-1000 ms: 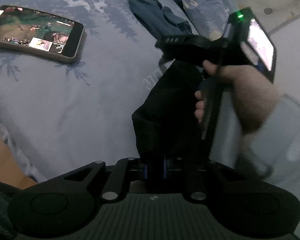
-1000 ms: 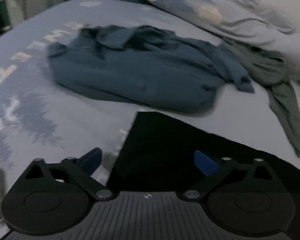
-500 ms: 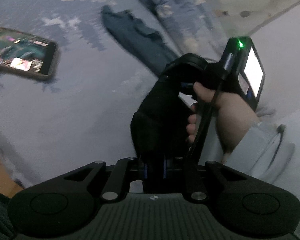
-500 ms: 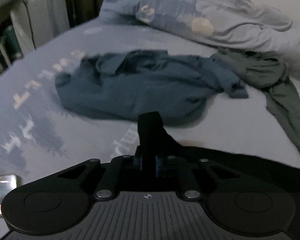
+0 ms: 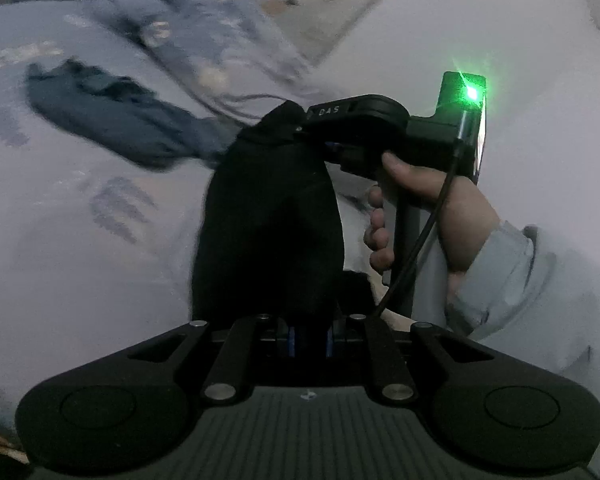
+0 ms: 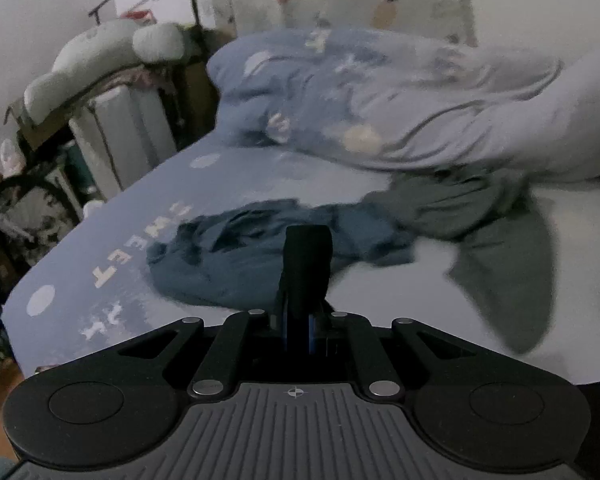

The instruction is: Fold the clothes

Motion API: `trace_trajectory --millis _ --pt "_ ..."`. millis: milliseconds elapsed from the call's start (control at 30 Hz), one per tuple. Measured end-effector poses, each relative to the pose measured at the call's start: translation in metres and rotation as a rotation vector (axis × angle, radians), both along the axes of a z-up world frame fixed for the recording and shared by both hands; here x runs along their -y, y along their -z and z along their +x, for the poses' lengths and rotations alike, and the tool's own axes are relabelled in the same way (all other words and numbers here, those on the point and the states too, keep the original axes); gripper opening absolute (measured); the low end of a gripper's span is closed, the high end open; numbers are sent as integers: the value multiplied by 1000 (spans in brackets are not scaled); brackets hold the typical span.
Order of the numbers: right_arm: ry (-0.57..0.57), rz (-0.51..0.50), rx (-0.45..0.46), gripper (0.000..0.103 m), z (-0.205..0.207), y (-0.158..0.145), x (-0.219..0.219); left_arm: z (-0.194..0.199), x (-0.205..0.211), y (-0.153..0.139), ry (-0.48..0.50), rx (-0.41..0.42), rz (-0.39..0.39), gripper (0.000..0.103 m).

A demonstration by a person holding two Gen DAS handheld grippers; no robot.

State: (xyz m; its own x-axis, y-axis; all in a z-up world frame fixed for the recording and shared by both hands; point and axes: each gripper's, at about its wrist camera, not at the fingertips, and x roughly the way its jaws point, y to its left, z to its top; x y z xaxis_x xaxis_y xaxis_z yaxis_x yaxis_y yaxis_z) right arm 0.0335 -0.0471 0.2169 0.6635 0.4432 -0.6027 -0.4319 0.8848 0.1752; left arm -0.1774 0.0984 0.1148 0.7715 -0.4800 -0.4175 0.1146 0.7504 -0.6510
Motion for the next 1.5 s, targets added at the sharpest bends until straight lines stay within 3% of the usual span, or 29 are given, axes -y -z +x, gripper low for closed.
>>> trace_trajectory --millis 200,367,733,867,967,1067,1133,1167,1233,1300,1333,1400,1500 --pt "28 39 12 9 -4 -12 82 15 60 -5 99 7 22 16" --pt "85 90 -21 9 0 1 151 38 104 1 181 -14 54 16" --pt "216 166 -130 11 28 81 255 96 188 43 298 -124 127 16" --pt "259 130 -164 28 26 114 276 111 213 68 330 -172 173 16" --pt "302 103 -142 37 17 114 286 116 225 77 335 -169 200 17" --pt "331 19 -63 57 -3 98 287 121 228 83 339 -178 195 28" --pt "329 -102 33 60 -25 84 279 122 232 82 350 -183 191 37" --pt "297 -115 55 60 -35 78 274 121 234 80 357 -183 186 41" --pt "188 -59 49 59 -53 70 265 119 234 77 380 -167 159 57" --pt "93 -27 10 58 -65 72 253 118 233 74 409 -149 131 62" --pt "50 -20 -14 57 -70 74 247 117 233 73 425 -144 127 73" --pt "26 -23 -80 41 -73 86 241 114 234 71 449 -150 138 74" --pt "44 -24 -175 30 -74 108 249 109 226 73 468 -177 115 77"
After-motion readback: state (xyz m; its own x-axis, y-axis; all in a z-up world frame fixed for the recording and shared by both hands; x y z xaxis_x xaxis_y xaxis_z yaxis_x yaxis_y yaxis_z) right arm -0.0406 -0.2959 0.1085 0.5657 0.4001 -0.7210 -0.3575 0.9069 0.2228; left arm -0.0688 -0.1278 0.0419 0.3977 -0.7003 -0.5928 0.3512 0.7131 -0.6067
